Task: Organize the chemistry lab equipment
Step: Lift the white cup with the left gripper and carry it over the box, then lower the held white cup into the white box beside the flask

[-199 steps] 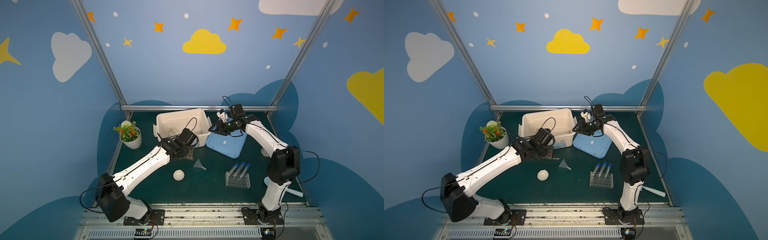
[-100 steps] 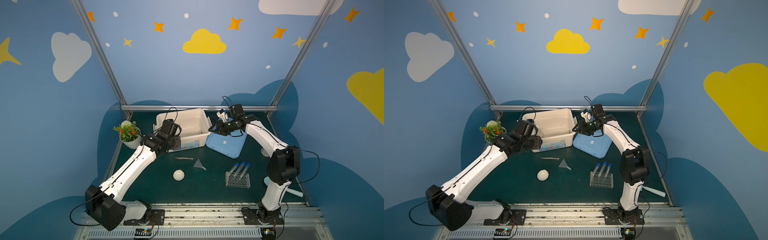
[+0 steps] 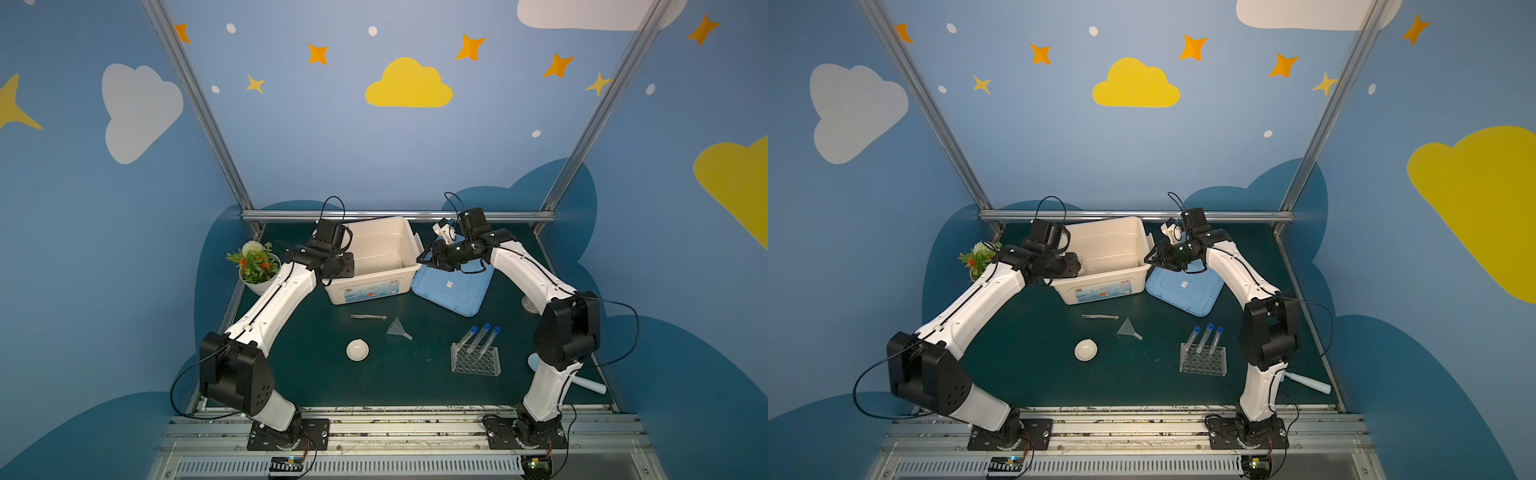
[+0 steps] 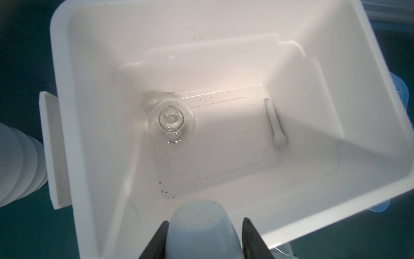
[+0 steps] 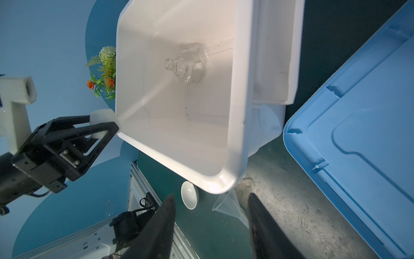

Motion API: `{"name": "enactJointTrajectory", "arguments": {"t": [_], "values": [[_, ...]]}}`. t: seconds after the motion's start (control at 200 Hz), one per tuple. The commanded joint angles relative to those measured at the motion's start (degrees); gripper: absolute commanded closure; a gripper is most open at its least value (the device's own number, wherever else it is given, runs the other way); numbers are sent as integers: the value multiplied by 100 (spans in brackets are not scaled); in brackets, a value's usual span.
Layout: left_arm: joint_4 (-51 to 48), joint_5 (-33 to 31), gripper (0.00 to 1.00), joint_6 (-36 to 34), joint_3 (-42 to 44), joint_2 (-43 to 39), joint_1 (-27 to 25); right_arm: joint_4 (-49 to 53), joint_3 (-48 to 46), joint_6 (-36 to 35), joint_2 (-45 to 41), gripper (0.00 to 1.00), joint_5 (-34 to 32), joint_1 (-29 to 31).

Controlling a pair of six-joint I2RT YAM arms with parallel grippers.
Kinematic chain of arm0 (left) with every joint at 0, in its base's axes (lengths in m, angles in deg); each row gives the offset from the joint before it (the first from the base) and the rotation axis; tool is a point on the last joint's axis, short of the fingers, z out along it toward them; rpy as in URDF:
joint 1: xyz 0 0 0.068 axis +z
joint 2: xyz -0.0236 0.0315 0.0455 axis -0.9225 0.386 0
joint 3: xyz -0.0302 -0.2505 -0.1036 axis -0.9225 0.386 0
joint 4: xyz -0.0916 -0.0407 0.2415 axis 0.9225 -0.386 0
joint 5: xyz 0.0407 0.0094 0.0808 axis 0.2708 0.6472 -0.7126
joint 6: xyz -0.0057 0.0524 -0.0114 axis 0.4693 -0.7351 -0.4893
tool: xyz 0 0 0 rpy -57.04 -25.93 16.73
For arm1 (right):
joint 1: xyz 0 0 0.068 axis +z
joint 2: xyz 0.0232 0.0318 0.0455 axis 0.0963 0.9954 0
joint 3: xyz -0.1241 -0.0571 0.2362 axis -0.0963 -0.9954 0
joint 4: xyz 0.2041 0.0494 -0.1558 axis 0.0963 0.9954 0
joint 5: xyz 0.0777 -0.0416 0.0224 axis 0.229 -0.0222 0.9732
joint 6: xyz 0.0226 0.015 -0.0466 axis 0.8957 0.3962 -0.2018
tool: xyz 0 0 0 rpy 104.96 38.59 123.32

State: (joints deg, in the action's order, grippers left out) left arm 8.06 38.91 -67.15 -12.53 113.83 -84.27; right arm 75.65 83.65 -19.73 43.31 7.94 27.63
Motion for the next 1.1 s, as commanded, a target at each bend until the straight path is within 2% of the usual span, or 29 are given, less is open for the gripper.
{"name": "enactJointTrajectory", "arguments": {"t": [0.0,0.561,1.096], "values": [[-61,190,69,-289,-239,342,120,23,87,-31,-76,48,95,29],[-522,523,69,-609,-979,1730,282,-39,201,-192,-151,48,146,79],[-750,894,70,-760,-1112,2324,440,-146,602,-244,107,47,255,314]]}}
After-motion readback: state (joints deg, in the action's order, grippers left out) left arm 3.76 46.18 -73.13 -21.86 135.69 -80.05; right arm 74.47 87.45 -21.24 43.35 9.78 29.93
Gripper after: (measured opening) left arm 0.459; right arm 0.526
